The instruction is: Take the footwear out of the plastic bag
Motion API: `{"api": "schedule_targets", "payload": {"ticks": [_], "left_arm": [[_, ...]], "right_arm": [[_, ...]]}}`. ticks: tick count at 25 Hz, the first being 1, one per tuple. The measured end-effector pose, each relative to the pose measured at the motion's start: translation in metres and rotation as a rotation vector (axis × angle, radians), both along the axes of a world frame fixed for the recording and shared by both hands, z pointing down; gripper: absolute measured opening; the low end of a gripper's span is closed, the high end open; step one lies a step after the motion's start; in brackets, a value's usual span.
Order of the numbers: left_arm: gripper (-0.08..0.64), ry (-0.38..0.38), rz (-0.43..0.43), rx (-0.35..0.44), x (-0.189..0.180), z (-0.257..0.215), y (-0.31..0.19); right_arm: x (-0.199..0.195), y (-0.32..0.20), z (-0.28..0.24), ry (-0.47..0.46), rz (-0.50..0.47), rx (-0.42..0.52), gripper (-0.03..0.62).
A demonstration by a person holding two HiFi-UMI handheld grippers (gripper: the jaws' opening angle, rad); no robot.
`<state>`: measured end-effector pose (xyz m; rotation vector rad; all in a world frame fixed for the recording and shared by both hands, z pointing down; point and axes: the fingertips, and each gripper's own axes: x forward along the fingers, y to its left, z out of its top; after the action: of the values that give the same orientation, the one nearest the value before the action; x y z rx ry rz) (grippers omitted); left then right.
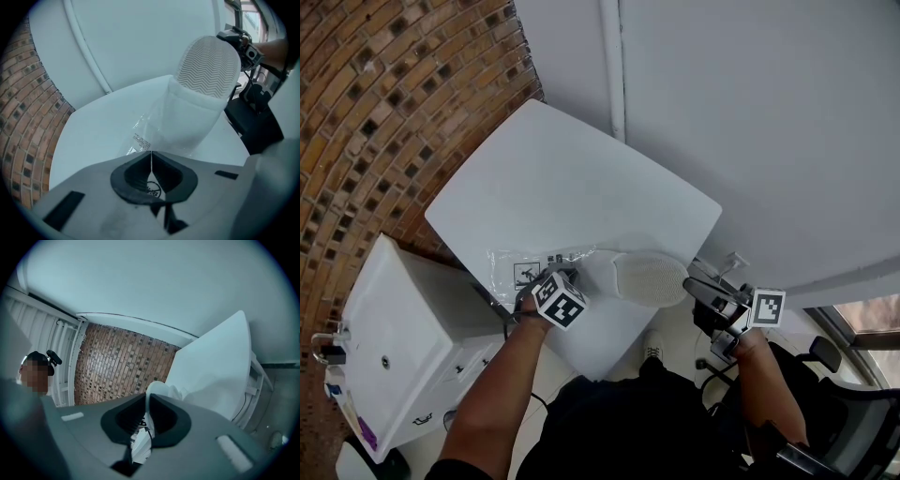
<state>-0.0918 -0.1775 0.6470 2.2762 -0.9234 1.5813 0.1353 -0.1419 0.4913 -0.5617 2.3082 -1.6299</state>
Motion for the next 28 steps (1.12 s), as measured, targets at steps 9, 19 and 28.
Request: {"api": "schedule_targets", "payload": {"ticks": [9, 19, 28], "left_arm": [[0.008, -0.023, -0.100, 0.021, -0.015, 0.007, -0.014], [0.008, 0.076, -0.234, -0.013, -0.004, 0.013, -0.048], [0.008, 0.302, -0.419, -0.047, 0.030, -0.002, -0.083]], "right_arm": [[0.015, -0.002, -0.039, -0.063, 0.010, 0.070, 0.034], [0.042, 0.020, -0.086, -0.113, 0.019, 0.153, 0.034], [0.058, 0.040, -0.084, -0.106, -0.003, 0.156, 0.035]]}}
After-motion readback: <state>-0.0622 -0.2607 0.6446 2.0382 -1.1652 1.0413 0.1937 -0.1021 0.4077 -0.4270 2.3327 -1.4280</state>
